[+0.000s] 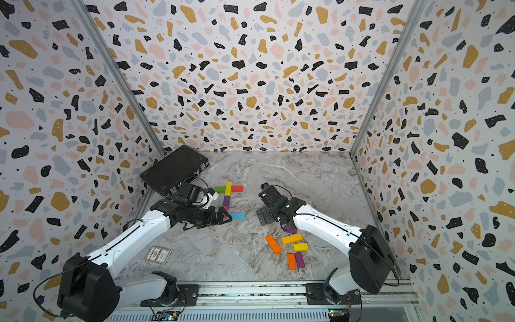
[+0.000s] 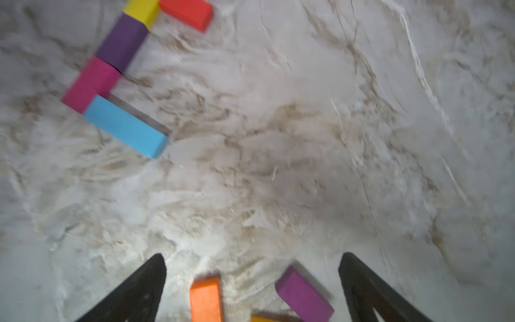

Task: Assemble the letter t with building blocks
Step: Pick up the building block from the center of the board.

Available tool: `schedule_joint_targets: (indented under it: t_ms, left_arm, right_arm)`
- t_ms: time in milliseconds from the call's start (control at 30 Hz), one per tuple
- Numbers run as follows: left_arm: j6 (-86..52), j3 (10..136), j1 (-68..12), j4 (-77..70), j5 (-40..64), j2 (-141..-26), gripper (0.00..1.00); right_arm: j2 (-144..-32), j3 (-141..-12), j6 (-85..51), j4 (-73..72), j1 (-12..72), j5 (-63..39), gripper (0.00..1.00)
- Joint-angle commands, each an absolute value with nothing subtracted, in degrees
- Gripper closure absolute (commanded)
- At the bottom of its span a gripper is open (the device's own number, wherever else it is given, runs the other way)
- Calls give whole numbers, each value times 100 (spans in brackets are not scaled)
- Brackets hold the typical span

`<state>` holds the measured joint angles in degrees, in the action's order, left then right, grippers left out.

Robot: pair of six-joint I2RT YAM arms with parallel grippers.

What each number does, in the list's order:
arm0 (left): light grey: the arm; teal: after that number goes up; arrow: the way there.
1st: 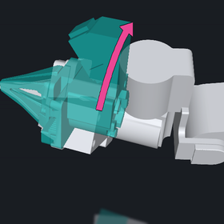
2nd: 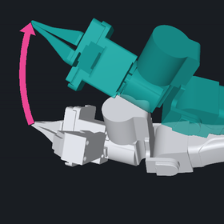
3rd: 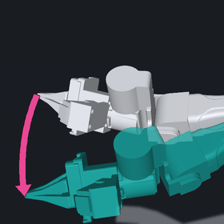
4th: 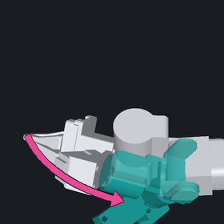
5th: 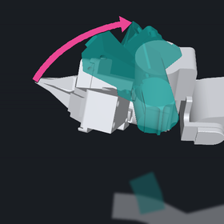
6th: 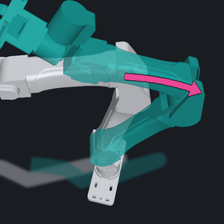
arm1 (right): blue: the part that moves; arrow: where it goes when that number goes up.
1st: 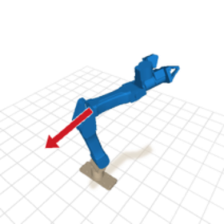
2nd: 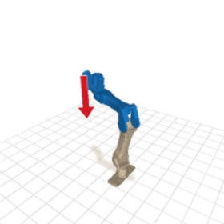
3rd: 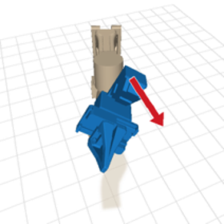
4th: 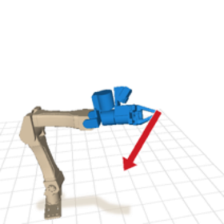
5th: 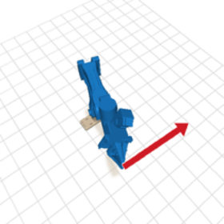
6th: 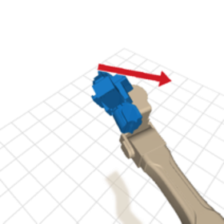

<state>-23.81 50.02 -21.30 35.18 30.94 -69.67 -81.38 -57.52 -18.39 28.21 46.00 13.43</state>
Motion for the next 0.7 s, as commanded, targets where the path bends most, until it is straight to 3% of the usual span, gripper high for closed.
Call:
schedule_joint_targets:
  t_ms: [0,233,667]
  left_arm:
    - [-2659,4770,-2460,3168,2967,-6623,0]
    - [-2981,4472,-3225,3030,2524,-6386,0]
    - [-2959,4277,-3410,3100,2403,-6249,0]
  right_arm:
    - [-7614,-5217,-2160,3097,4519,1553,0]
    - [-6987,-4625,-2513,3175,4447,1401,4]
    - [-7914,-4692,-2015,2876,4368,1393,16]
